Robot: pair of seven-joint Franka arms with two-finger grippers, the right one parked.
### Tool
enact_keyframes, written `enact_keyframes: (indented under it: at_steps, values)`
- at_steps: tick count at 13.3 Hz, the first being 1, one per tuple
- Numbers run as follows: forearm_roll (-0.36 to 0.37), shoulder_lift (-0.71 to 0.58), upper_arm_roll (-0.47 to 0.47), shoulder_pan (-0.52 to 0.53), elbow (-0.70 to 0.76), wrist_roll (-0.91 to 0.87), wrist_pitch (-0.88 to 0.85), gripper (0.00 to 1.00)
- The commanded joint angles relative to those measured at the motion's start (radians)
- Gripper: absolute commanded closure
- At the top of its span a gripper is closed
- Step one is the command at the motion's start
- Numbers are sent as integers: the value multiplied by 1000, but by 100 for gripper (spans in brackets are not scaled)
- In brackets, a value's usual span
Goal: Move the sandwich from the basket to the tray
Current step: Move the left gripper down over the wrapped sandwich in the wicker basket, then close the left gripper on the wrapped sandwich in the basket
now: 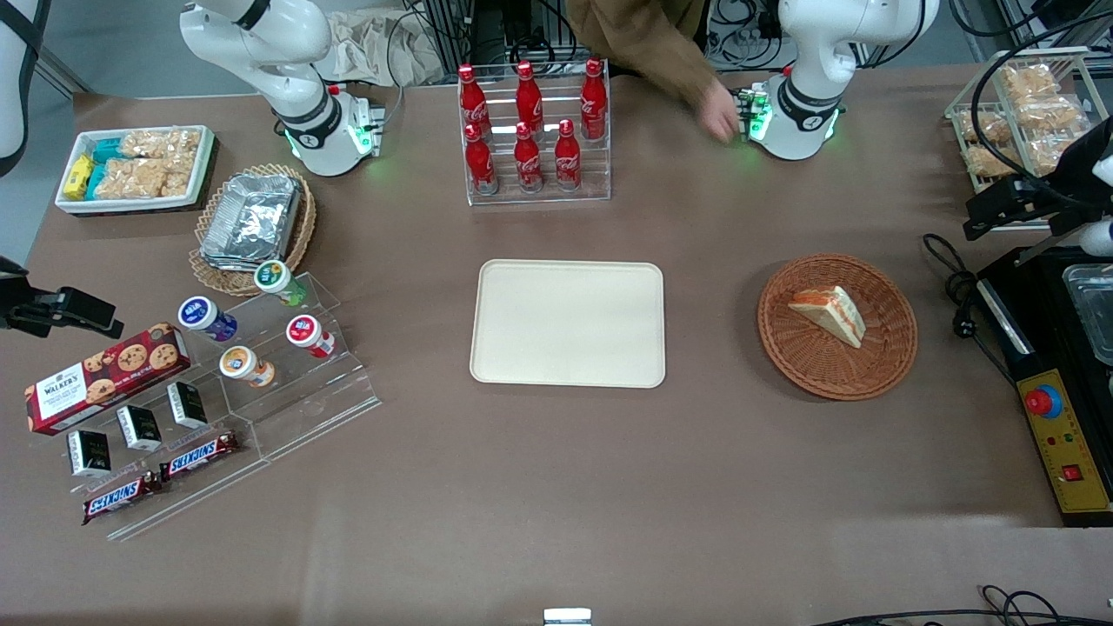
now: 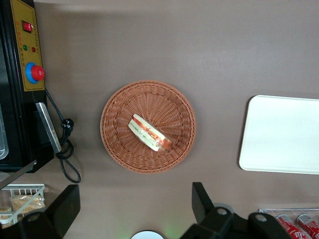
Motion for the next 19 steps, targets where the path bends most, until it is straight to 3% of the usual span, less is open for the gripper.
enact_keyframes:
  at_steps: [1,3,5,7,10,13,19]
  values:
    - [-11,14,2,-2,29,-11,-15,0]
    - [-14,12,3,-2,17,-98,-24,0]
    - [-49,0,-1,-3,-45,-315,-30,0]
    - [-60,-61,-1,-3,-178,-460,-12,0]
    - [-34,-162,-17,-5,-451,-661,199,0]
    - [95,-228,-112,-3,-732,-907,481,0]
    - [97,-184,-107,-2,-928,-1025,773,0]
